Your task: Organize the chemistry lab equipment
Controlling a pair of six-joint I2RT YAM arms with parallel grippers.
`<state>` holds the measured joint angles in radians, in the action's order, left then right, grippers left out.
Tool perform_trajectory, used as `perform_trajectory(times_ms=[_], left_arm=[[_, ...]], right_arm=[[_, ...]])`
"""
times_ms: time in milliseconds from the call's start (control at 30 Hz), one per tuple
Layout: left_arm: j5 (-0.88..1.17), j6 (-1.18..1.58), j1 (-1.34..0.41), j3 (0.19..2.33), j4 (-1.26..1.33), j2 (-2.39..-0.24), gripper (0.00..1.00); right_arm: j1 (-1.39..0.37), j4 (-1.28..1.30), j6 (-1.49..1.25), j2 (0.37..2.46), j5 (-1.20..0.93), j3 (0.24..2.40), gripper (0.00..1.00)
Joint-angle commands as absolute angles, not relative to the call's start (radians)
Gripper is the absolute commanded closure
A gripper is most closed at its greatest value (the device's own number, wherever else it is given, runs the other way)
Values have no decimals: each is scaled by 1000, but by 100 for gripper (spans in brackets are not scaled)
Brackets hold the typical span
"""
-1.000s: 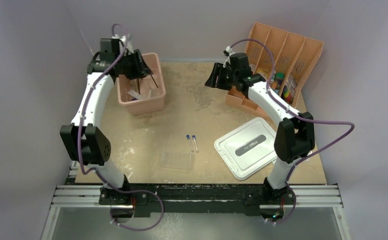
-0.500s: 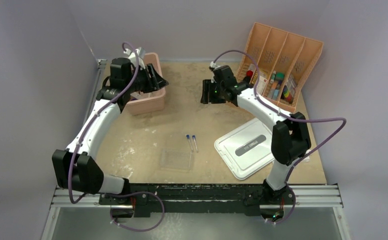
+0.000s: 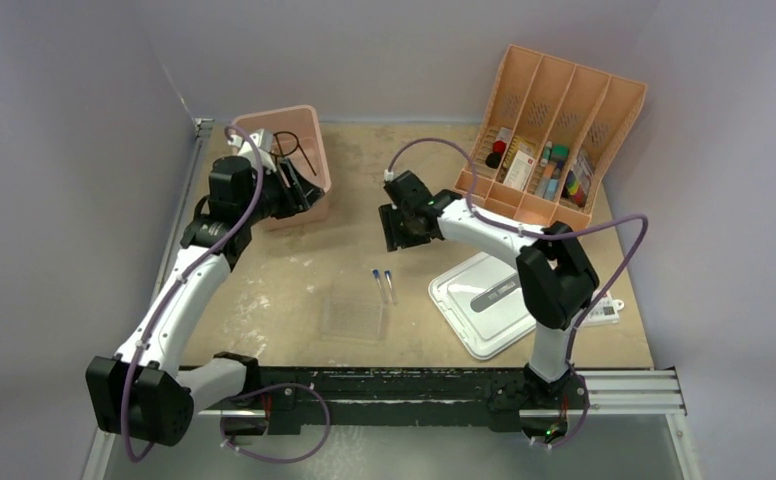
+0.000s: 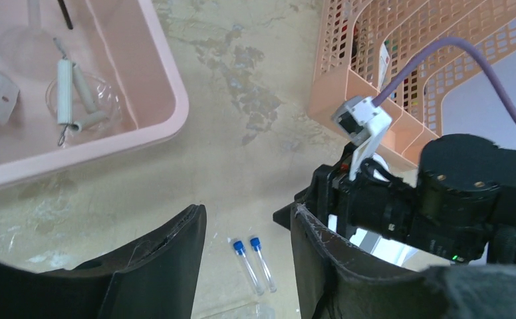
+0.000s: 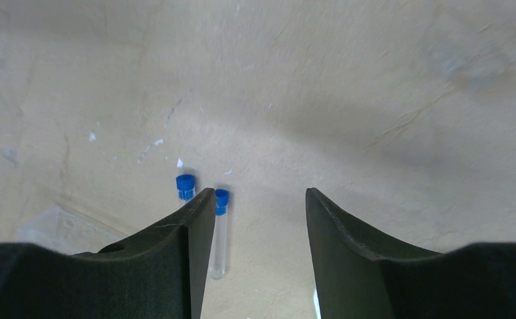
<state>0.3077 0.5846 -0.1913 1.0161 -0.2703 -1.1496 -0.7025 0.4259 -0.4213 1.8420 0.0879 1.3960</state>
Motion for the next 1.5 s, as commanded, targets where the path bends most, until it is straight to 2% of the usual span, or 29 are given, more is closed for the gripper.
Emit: perform_trajectory(times_ms=[0, 200, 433, 600, 767, 1000, 1333, 1467], left_arm=[[260, 601, -195, 989, -266, -1078, 50], [203, 585, -195, 950, -346, -1023, 47], [167, 584, -195, 858, -562, -993, 46], [144, 622, -197, 762, -588, -965, 47], [12, 701, -198, 761, -667, -1008, 54], [-54, 830, -237, 704, -753, -1106, 65], [-70, 897, -441, 694, -736, -1263, 64], [-58, 908, -491, 687, -695, -1335, 68]], right_arm=[[-757, 456, -471, 1847, 119, 1372, 47], [-794, 466, -493, 1905, 80, 1376, 52], [-796, 525, -420, 1945, 56, 1411, 54], [-796, 543, -383, 1956, 23, 1420, 58], [-796, 548, -381, 1949, 6, 1409, 59], [-798, 566, -419, 1972, 19, 1407, 67], [-797, 538, -430, 1980, 44, 1400, 79], [-797, 479, -454, 1945, 82, 1356, 80]])
